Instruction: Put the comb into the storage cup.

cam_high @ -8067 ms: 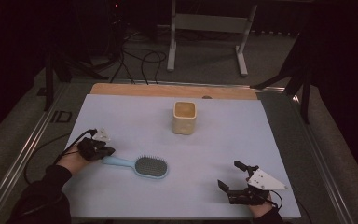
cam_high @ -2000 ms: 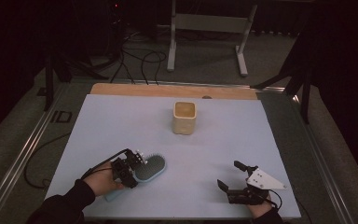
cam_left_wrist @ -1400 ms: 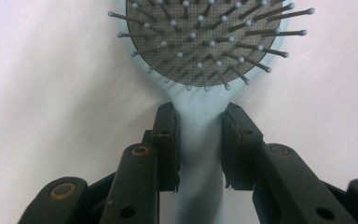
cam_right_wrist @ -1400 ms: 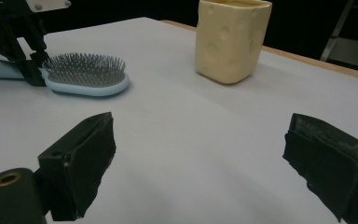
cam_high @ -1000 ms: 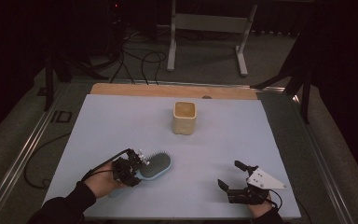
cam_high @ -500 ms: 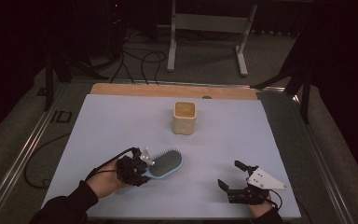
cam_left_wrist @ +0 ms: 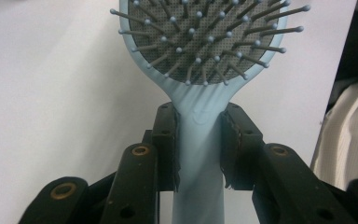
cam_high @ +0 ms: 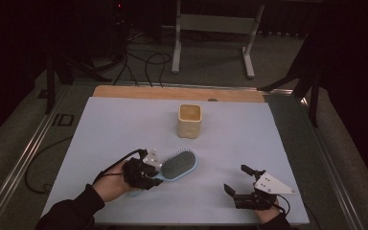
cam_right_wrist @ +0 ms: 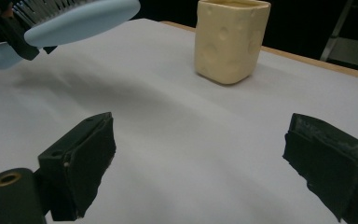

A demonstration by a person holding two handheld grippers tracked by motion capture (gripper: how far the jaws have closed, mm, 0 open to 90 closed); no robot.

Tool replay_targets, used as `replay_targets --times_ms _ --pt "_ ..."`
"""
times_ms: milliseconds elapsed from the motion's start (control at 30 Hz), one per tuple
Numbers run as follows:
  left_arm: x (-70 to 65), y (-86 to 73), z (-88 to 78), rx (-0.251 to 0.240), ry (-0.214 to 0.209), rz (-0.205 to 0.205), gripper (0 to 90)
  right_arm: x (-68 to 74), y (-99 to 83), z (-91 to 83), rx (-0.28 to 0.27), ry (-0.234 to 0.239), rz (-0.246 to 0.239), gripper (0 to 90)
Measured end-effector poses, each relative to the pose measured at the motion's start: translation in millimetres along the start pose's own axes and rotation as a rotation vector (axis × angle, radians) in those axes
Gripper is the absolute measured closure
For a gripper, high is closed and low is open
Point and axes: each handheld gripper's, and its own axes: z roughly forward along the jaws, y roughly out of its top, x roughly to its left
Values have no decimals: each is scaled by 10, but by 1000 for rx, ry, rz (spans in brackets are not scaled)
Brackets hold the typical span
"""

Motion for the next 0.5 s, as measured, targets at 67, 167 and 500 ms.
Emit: replay_targets --times_ms 67,167,500 --pt "-10 7 6 -18 -21 9 704 1 0 -1 -1 0 0 87" --pt "-17 22 38 -30 -13 1 703 -6 -2 0 -4 0 3 87" --pt "7 68 20 -119 -19 -9 703 -7 -3 -2 -4 0 3 87"
